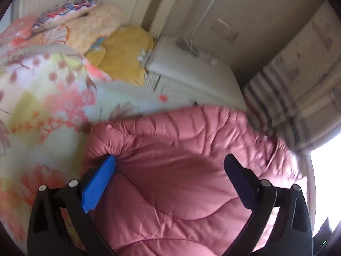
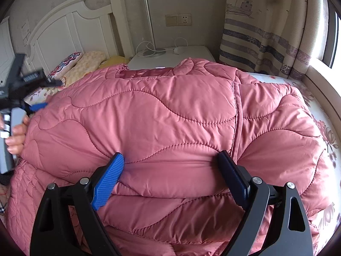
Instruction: Fold large clothes
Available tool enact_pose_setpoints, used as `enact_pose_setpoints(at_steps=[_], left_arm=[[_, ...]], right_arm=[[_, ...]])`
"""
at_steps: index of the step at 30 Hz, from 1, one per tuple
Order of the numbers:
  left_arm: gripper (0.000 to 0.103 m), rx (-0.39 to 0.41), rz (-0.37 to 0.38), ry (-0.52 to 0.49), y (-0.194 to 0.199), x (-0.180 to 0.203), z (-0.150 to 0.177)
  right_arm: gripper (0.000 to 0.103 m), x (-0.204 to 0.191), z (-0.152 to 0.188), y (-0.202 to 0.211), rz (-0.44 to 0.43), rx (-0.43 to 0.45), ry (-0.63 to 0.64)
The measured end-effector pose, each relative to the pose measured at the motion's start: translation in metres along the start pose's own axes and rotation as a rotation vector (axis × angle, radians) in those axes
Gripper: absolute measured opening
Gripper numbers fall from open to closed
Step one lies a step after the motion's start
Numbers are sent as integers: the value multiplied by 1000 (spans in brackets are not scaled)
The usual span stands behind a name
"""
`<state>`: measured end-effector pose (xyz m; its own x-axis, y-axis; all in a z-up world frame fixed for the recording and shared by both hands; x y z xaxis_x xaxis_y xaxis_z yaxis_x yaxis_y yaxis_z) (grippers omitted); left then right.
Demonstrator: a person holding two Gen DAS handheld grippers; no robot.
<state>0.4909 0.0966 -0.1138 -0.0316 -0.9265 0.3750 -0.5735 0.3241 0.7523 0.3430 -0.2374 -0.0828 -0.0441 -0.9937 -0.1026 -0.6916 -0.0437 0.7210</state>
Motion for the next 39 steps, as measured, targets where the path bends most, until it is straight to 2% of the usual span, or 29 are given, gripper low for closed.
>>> enact_pose_setpoints(at_steps=[3, 5, 8, 10, 12, 13, 19, 21, 24, 27, 30, 32, 35, 38, 39], left_arm=[[100, 47, -75, -45, 23, 14, 10], [101, 132, -30, -107, 56, 36, 29], [101, 174, -74, -239, 79, 66, 65], [101, 140, -151, -309, 74, 79, 96], [101, 78, -180, -361, 55, 84, 117], [101, 81, -203, -379, 48, 83, 123], [101, 91, -185, -360, 42, 75, 129], [101, 91, -181, -358, 40, 74, 128], [101, 91, -181, -358, 40, 74, 128], [101, 91, -177, -355, 40, 74, 129], [101, 90, -174, -354, 39, 74, 128], [101, 89, -175, -353, 39, 73, 128], [101, 89, -175, -352, 39, 73, 128], [101, 90, -174, -352, 39, 73, 128], [101, 90, -174, -352, 39, 73, 128]], right_arm=[[86, 1, 0, 0, 1, 0, 0], [86, 1, -1, -1, -2, -1, -3], [86, 2, -1, 0, -2, -1, -3], [86, 1, -1, 0, -2, -1, -4], [86, 1, -1, 0, -1, 0, -3], [86, 1, -1, 0, -1, 0, -3], [86, -2, -2, 14, 37, 17, 2], [86, -5, -10, 34, 21, 75, -1], [86, -7, -32, 47, 73, 134, 54], [86, -3, -46, 20, 95, 59, 76], [87, 10, -39, -27, 84, -73, 65], [87, 15, -33, -29, 49, -41, 34], [86, 16, -32, -9, 103, -45, 10], [87, 0, -26, 40, 76, 80, 61], [87, -3, -19, 44, 88, 86, 77]])
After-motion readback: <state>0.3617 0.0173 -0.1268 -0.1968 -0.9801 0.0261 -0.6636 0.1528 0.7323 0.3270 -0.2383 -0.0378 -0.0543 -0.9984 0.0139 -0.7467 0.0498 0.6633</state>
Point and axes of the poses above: each gripper's, at about its wrist camera, not at the fingertips, and y roughly against the way its jaws point, x to its right, z to its underside, the point moved 3 cm from there along -y, roughly the way its jaws point, and after that the axes turned 2 degrees about z, right-handed, at the moved point
